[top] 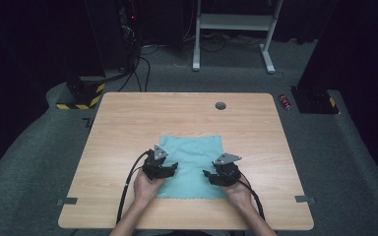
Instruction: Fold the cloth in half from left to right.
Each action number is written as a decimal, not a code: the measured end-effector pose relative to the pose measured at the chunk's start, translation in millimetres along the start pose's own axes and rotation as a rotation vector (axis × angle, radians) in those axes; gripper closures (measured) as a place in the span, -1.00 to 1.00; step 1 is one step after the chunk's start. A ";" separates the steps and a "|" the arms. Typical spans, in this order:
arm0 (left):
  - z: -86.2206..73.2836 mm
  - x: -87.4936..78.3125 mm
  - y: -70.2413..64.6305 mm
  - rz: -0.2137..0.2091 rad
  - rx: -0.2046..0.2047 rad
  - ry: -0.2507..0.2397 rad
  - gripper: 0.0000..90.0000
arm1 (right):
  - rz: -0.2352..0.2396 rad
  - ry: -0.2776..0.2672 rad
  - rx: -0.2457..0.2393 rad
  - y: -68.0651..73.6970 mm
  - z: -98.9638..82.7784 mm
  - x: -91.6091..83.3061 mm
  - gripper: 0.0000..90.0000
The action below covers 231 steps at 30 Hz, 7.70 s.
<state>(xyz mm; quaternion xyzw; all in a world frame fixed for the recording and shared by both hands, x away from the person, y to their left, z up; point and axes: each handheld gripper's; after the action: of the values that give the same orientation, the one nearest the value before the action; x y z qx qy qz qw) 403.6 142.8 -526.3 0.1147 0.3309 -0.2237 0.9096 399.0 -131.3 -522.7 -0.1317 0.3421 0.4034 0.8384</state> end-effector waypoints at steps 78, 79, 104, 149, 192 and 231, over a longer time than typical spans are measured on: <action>60.0 56.7 82.7 0.094 -0.179 0.122 0.88 | 0.300 0.019 -0.362 145.2 43.2 59.2 0.81; 61.2 56.9 84.0 0.088 -0.177 0.133 0.92 | 0.294 0.020 -0.362 144.9 43.1 59.1 0.87; 73.5 35.7 98.6 0.020 -0.221 0.073 1.00 | 0.292 -0.041 -0.340 145.1 51.5 41.6 1.00; 87.4 58.8 64.4 -0.066 -0.193 0.052 1.00 | 0.203 -0.069 -0.221 112.5 16.7 3.6 1.00; 131.4 96.5 -10.8 -0.145 -0.033 0.070 1.00 | 0.070 -0.068 -0.074 69.0 -39.9 -44.3 0.99; 139.0 120.8 -43.5 -0.122 0.020 0.091 0.99 | 0.039 -0.054 -0.023 52.8 -53.4 -56.3 0.96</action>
<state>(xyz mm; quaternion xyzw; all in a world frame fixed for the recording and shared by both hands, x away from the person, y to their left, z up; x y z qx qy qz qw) 541.4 15.2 -502.9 0.1136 0.3759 -0.2766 0.8771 308.7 -157.2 -520.6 -0.1239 0.3173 0.4269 0.8377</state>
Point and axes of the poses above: each handheld gripper's, and its own axes: x roughly forward along the jaws, z roughly out of its top, y roughly to its left, and after that the axes turned 5 degrees about z, right-handed
